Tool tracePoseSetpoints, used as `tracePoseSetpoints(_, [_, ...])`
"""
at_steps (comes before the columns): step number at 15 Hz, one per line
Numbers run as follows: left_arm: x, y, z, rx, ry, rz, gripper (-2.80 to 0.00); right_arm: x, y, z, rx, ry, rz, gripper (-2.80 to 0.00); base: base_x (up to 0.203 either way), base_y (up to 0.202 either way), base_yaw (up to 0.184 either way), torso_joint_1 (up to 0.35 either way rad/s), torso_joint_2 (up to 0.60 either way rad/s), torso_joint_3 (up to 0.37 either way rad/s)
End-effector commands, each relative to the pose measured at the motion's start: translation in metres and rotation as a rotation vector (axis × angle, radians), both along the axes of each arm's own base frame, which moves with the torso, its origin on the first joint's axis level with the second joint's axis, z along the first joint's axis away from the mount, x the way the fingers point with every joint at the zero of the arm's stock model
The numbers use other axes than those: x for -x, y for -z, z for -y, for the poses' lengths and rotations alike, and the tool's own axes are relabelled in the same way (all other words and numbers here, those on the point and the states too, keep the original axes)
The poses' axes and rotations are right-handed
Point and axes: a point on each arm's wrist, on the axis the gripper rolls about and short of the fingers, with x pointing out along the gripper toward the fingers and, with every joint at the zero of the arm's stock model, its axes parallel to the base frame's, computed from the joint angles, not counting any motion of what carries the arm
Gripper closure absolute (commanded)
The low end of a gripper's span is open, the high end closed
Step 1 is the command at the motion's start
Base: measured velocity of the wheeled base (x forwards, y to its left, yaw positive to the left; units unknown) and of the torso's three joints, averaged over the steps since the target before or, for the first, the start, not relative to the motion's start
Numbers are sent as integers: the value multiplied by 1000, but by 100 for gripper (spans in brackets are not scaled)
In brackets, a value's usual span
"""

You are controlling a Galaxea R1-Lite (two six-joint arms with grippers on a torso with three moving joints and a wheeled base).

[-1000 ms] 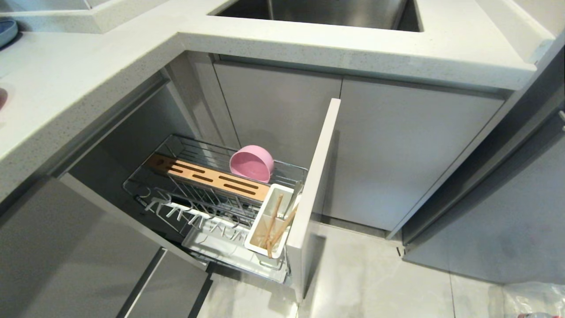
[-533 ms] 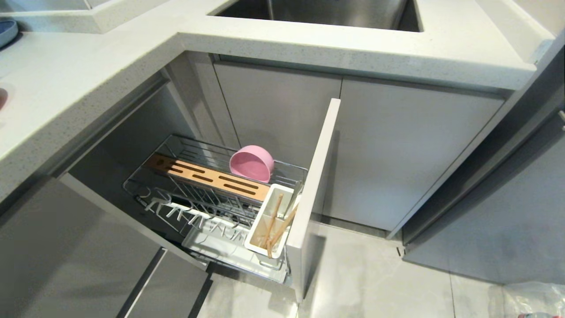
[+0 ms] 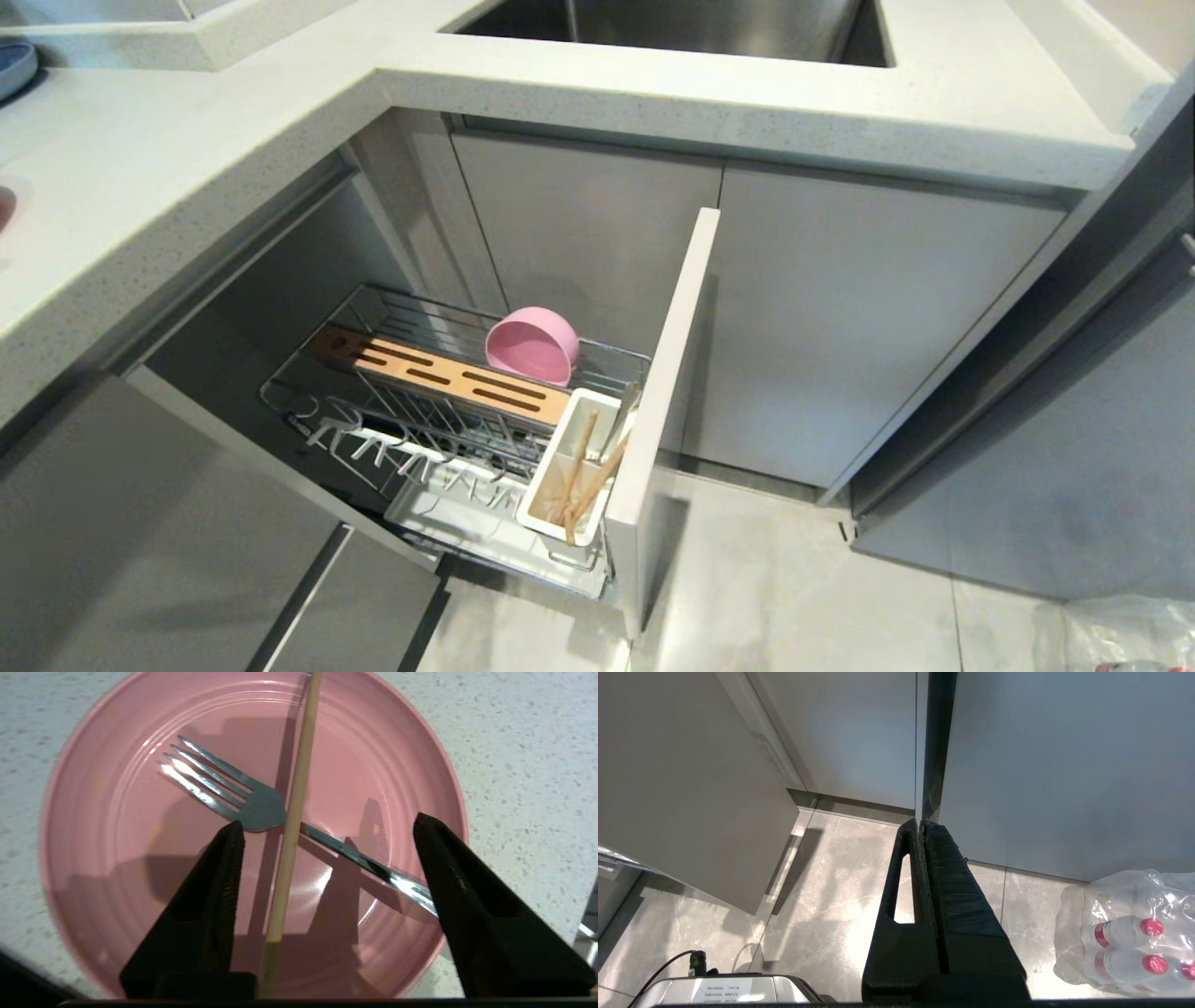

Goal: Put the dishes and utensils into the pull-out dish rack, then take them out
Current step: Pick up the chopsticks and place it in the cupboard

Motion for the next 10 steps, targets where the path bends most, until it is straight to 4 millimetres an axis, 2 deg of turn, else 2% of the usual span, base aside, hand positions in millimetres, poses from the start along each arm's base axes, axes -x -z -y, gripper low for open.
tracePoseSetpoints(1, [-3,3,-3,17,16,-4,-280,0,0,0,0,0,-1,0,0,0,0,0,0,0])
tracePoseSetpoints(10, [-14,10,-13,31,35,-12,-280,0,0,0,-1,0,-1,0,0,0,0,0,0,0])
